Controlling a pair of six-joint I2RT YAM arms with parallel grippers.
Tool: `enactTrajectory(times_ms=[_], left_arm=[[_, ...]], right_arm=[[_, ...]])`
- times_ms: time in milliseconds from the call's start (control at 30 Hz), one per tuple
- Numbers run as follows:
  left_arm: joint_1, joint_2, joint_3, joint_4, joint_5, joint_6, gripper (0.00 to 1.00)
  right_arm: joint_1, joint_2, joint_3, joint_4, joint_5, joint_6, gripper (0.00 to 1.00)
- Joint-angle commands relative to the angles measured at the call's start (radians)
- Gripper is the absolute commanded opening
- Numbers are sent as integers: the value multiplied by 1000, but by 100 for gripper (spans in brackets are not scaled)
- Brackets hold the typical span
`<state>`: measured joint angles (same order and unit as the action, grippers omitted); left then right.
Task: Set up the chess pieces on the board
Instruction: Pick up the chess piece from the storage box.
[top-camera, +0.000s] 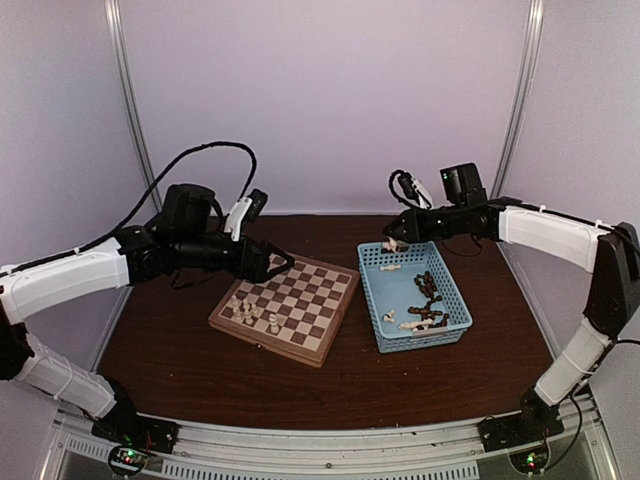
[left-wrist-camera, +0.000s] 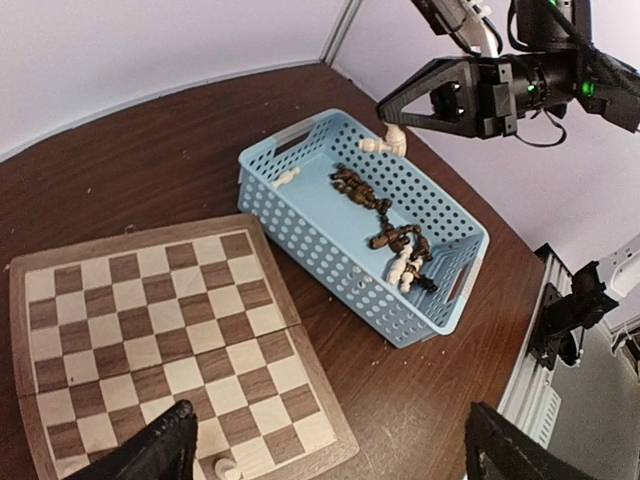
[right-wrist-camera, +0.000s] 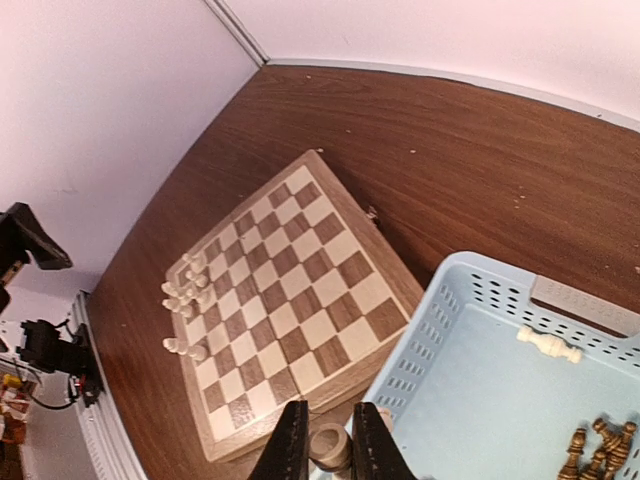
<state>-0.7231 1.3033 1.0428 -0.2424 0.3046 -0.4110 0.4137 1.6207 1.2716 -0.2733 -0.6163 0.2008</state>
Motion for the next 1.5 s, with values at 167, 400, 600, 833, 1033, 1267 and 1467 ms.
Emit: enactTrajectory(times_ms=[167,400,600,833,1033,1267,1467], left_arm=[[-12,37,-124,526,192,125,94],[-12,103,-175,717,349,244,93],[-12,127,-193,775,381,268,94],[-11,134,-169,755,479,298,92],[-12,146,-162,759,531,294,90],[-12,162,-147,762,563,281,87],[-12,169,-153,776,580,275,82]], right_arm=[[83,-82,-15,160,-271,153,10],[181,-65,20,177,-329,154,10],[256,-26,70,155,-386,133,10],[306,-25,105,129,-439,99,10],[333,-20,114,145,-457,108,10],[348,-5,132,139,-458,109,10],[355,19,147,134,-456,107,10]])
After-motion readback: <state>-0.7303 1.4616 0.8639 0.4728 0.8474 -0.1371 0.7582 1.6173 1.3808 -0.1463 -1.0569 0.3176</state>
